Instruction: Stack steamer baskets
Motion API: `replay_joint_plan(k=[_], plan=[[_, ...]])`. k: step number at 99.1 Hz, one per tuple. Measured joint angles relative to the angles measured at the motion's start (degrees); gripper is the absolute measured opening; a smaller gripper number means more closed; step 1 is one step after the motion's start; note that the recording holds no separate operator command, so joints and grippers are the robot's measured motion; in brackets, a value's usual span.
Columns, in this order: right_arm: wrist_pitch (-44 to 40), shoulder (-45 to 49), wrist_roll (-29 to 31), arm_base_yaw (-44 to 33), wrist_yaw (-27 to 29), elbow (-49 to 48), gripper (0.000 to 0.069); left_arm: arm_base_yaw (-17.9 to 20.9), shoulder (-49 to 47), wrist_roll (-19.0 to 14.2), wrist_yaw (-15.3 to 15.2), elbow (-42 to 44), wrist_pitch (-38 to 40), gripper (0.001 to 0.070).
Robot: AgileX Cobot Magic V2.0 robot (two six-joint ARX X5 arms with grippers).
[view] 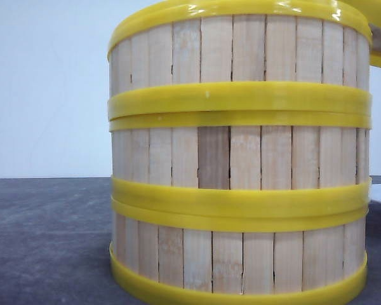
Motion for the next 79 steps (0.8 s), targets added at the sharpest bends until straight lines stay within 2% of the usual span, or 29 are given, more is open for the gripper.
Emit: replay_joint_plan(k=[41, 79], plan=[[2.27, 4.07, 1.66, 12.09, 0.26, 0.0, 0.0055, 0.0, 0.0, 0.0, 0.0, 0.0, 0.0, 0.0272], [6.49, 6.4, 3.08, 19.76, 4.57, 0.0, 0.0054, 0.0, 0.0, 0.0, 0.0, 0.0, -0.22, 0.0272]])
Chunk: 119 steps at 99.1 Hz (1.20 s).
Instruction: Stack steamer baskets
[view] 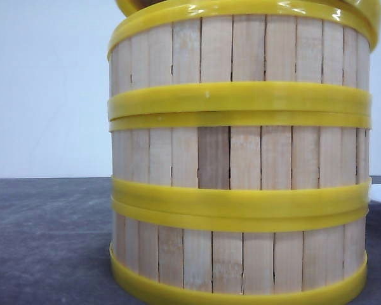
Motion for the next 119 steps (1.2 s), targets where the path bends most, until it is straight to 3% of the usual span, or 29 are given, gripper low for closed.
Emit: replay_joint_plan(k=[92, 96, 110, 119], plan=[[0.68, 2.25, 0.07, 1.92, 4.35, 0.0, 0.0056, 0.0, 0.0, 0.0, 0.0, 0.0, -0.7, 0.0272], [0.68, 2.25, 0.07, 1.92, 4.39, 0.0, 0.0074, 0.0, 0.0, 0.0, 0.0, 0.0, -0.7, 0.0272], [0.5, 2.25, 0.09, 1.77, 5.64, 0.0, 0.0278, 0.0, 0.0, 0.0, 0.0, 0.0, -0.7, 0.0272], [0.87, 2.25, 0.09, 1.62, 5.84, 0.0, 0.0325, 0.0, 0.0, 0.0, 0.0, 0.0, -0.68, 0.0272]])
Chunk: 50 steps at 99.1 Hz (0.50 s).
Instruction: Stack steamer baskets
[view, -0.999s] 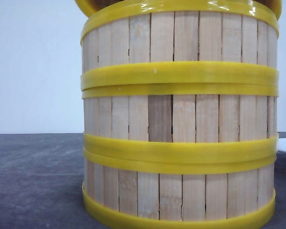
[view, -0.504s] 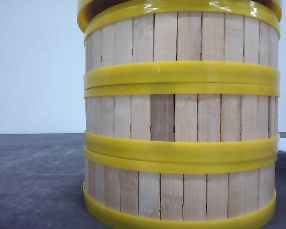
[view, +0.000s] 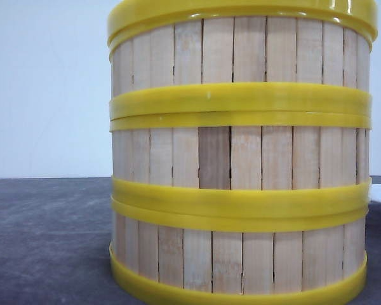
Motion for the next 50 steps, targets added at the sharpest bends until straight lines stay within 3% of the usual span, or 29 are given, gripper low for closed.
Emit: replay_joint_plan(k=[25, 50], plan=[[2.6, -2.01, -0.02, 0.11, 0.52, 0.0, 0.034, 0.0, 0.0, 0.0, 0.0, 0.0, -0.04, 0.0272], [3.39, -14.49, 0.31, 0.76, 11.04, 0.0, 0.034, 0.0, 0.0, -0.02, 0.0, 0.0, -0.02, 0.0272]])
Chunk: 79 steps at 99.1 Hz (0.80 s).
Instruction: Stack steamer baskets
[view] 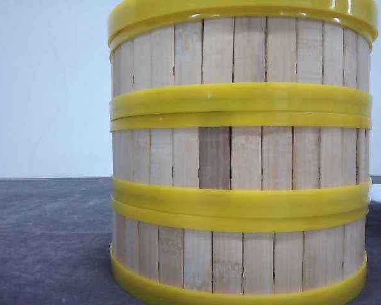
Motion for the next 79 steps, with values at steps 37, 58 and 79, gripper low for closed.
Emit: replay_joint_plan(k=[37, 58, 79], plan=[[-17.4, -17.57, 3.48, 1.86, 18.88, -0.02, 0.034, 0.0, 0.0, 0.0, 0.0, 0.0, 2.71, 0.0272], [-20.15, -23.78, 5.35, 1.86, 19.04, -3.21, 0.0339, 0.0, 0.0, 0.0, 0.0, 0.0, 2.73, 0.0272], [-22.34, -24.39, 6.8, 1.86, 20.52, -3.61, 0.0054, 0.0, 0.0, -0.02, -0.02, 0.0, 2.67, 0.0062]])
